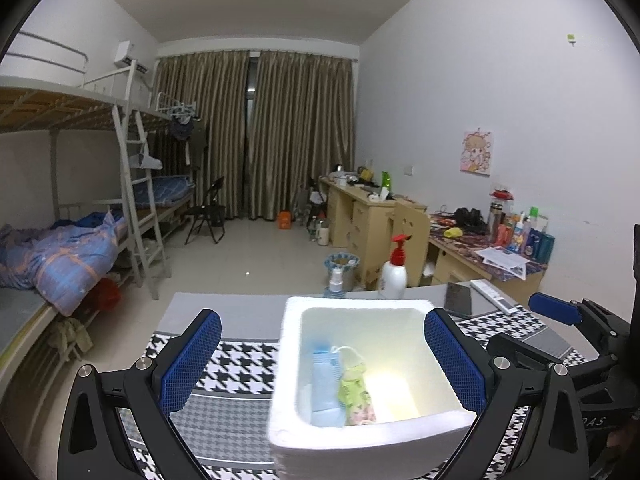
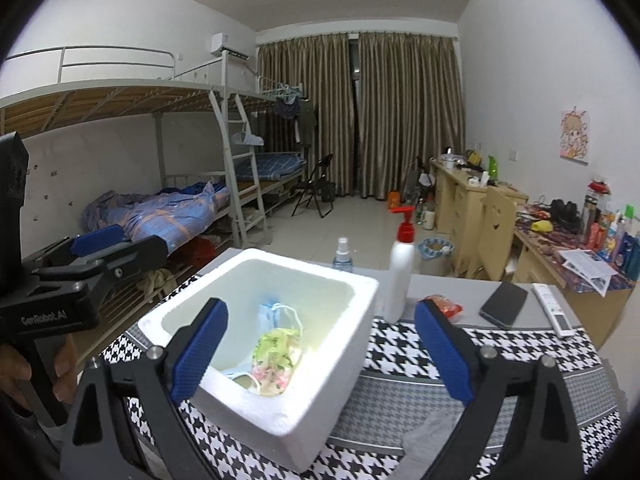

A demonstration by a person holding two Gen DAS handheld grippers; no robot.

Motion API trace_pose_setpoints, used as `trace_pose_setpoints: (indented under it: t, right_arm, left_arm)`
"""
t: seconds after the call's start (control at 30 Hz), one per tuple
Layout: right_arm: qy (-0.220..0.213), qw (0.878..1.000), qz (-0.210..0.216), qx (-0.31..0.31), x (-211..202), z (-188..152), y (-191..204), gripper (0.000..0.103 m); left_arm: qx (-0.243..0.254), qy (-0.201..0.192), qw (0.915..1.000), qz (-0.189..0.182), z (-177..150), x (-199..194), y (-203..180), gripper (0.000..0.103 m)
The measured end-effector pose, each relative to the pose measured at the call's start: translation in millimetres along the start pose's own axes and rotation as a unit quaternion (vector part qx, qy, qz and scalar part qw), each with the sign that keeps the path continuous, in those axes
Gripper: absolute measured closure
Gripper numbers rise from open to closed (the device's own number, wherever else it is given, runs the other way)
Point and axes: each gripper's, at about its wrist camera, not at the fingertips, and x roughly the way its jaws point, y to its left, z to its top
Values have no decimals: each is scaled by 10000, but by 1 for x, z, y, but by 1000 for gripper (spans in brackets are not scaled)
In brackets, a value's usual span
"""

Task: Organize soft objects
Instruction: 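Move both grippers back over the table toward the grey sock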

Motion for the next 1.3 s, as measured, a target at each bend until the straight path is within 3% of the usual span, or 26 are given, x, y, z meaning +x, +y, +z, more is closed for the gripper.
trace_pose_setpoints:
  t: [0.73, 1.3]
  right_arm:
    - [-324, 9948, -862, 425, -59, -17, -63, 1]
    - [-244, 9875, -1327, 813, -99, -46, -112, 1]
  left_arm:
    - [534, -84, 9950, -834, 4, -6, -84, 1]
    - [843, 232, 9874, -1319, -14, -1, -149, 1]
